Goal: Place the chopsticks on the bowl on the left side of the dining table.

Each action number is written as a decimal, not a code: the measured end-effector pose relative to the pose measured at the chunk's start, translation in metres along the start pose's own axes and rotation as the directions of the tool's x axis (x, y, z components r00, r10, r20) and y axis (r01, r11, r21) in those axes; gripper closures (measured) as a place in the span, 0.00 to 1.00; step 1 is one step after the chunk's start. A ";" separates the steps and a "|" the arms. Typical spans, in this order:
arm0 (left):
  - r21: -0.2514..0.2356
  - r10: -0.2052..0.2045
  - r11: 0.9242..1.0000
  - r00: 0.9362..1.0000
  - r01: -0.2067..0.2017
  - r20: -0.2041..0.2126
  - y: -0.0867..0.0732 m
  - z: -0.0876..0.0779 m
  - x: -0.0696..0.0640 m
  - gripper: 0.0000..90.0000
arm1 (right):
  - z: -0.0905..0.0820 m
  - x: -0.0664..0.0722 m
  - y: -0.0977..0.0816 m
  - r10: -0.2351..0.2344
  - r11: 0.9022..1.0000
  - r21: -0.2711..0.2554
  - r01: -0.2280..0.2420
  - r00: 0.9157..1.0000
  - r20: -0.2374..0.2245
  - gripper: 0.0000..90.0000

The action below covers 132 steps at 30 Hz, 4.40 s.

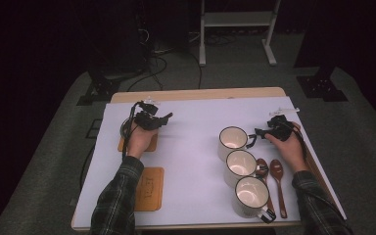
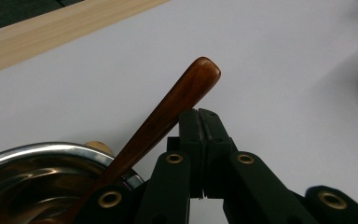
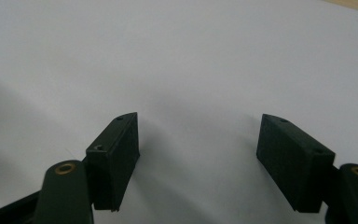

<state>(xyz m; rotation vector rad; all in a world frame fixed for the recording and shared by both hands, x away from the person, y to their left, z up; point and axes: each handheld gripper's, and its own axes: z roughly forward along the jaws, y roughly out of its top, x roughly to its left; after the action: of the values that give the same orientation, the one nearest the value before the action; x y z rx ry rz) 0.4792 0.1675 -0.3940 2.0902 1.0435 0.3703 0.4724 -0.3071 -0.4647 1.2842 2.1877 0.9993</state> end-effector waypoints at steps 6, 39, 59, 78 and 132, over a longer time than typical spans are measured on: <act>0.000 -0.020 1.000 1.000 0.020 -0.005 0.003 0.007 0.008 0.99 | 0.000 0.000 0.000 0.003 1.000 0.001 -0.003 1.000 -0.001 0.31; -0.042 -0.098 0.994 0.994 0.096 -0.041 0.009 0.013 0.063 0.99 | 0.000 0.000 0.000 0.001 1.000 -0.001 -0.001 1.000 0.001 0.31; -0.086 -0.198 0.978 0.977 0.191 -0.077 -0.008 -0.006 0.094 0.99 | 0.000 0.000 0.000 0.001 1.000 -0.001 -0.001 1.000 0.000 0.31; -0.103 -0.212 0.974 0.973 0.203 -0.086 -0.011 -0.014 0.098 0.98 | 0.000 0.000 0.000 0.001 1.000 -0.001 -0.001 1.000 0.000 0.31; -0.037 0.025 0.999 0.997 -0.023 0.070 -0.006 -0.022 -0.056 0.11 | 0.000 0.000 0.000 -0.001 1.000 0.001 0.001 1.000 0.002 0.31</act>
<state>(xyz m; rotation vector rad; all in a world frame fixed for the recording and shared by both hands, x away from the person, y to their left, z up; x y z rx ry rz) 0.4292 0.1375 -0.3794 2.0701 0.9644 0.3230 0.4721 -0.3068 -0.4649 1.2844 2.1872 0.9963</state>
